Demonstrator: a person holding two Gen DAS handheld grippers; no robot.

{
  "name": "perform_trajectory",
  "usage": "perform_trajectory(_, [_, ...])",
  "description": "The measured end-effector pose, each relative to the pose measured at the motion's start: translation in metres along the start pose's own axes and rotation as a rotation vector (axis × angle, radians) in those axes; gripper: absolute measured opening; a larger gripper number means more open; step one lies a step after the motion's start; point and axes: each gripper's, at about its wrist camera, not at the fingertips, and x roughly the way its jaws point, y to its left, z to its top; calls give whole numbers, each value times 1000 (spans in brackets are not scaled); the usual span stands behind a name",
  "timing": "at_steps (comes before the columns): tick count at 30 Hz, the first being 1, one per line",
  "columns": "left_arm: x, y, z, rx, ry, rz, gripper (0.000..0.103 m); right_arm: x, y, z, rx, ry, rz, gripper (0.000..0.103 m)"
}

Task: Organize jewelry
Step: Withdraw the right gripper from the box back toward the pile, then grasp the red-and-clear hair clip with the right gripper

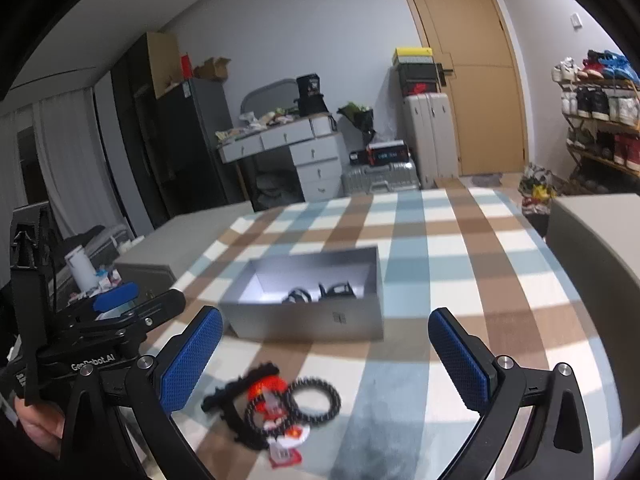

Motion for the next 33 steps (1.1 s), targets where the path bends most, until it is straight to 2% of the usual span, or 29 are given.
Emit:
perform_trajectory(6, [4, 2, -33, -7, 107, 0, 102, 5, 1, -28, -12, 93, 5, 103])
perform_trajectory(12, [0, 5, -53, -3, 164, -7, 102, 7, 8, -55, -36, 168, 45, 103])
perform_trajectory(15, [-4, 9, -55, -20, 165, -4, 102, 9, 13, -68, -49, 192, 57, 101])
perform_trajectory(17, [-5, 11, -56, -31, 165, -6, 102, 13, 16, -75, -65, 212, 63, 90])
perform_trajectory(20, [-7, 12, -57, -31, 162, -1, 102, 19, 20, -82, -75, 239, 68, 79])
perform_trajectory(24, [-9, 16, -58, -44, 172, -9, 102, 24, 18, -83, -36, 253, 75, 70])
perform_trajectory(26, [-9, 18, -58, -57, 175, -17, 102, 27, 19, -82, -33, 264, 83, 56])
perform_trajectory(30, [-11, 19, -57, -65, 177, -12, 102, 27, 24, -81, -36, 263, 95, 44])
perform_trajectory(33, [-11, 19, -56, -67, 178, -9, 102, 28, 27, -82, -41, 274, 101, 28])
